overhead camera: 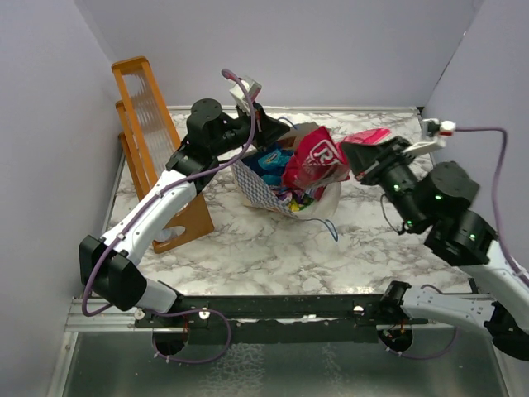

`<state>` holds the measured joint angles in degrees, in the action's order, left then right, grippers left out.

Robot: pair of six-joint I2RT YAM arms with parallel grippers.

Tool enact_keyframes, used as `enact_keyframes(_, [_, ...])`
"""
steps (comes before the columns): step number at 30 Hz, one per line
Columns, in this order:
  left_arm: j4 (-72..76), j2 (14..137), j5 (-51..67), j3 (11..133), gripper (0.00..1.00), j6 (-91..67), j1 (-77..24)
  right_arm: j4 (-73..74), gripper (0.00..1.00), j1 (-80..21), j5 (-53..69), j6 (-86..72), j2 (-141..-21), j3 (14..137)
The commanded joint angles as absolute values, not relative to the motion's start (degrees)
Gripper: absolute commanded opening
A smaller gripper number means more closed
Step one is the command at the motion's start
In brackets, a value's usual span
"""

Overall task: Take the snacks out of the paper bag
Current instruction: Take out the snack from the paper bag, then place the snack at the center of the board.

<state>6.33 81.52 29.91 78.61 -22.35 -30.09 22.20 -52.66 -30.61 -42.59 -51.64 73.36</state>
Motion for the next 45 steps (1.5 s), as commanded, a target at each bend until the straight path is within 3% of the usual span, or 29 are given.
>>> enact_keyframes(1, [5.66,78.87,28.26,79.67,0.00,-20.58,-30.24,22.23,0.01,-52.65,-32.64,-30.08,-44.61,81.36])
enact_keyframes(10, [5.66,78.49,27.90,79.31,0.00,-19.87,-30.24,38.21,0.01,-52.65,-52.43,-31.93,-30.95,80.23])
enact_keyframes(18, [5.60,78.76,27.78,79.36,0.00,-19.82,-30.28,67.19,0.01,-52.66,-58.43,-65.87,-23.97,67.29])
enact_keyframes(22, [5.57,78.60,27.65,79.39,0.00,-19.84,-30.26,64.23,0.01,-52.65,-56.59,-72.40,-22.85,57.71])
enact_keyframes(24, [5.52,78.64,27.61,79.32,0.00,-19.74,-30.24,62.03,0.01,-52.65,-57.03,-74.47,-24.66,54.40])
enact_keyframes(28, [5.39,78.98,27.43,79.33,0.00,-19.68,-30.24,71.68,0.01,-52.67,-59.31,-97.30,-31.45,51.09])
enact_keyframes(40, [5.29,79.10,27.49,79.30,0.00,-19.95,-30.23,80.40,0.01,-52.56,-62.39,-124.68,-51.27,43.63])
enact_keyframes(45, [6.76,78.71,29.66,78.99,0.00,-19.92,-30.23,80.60,0.02,-47.45,-64.52,-124.24,-58.41,45.56])
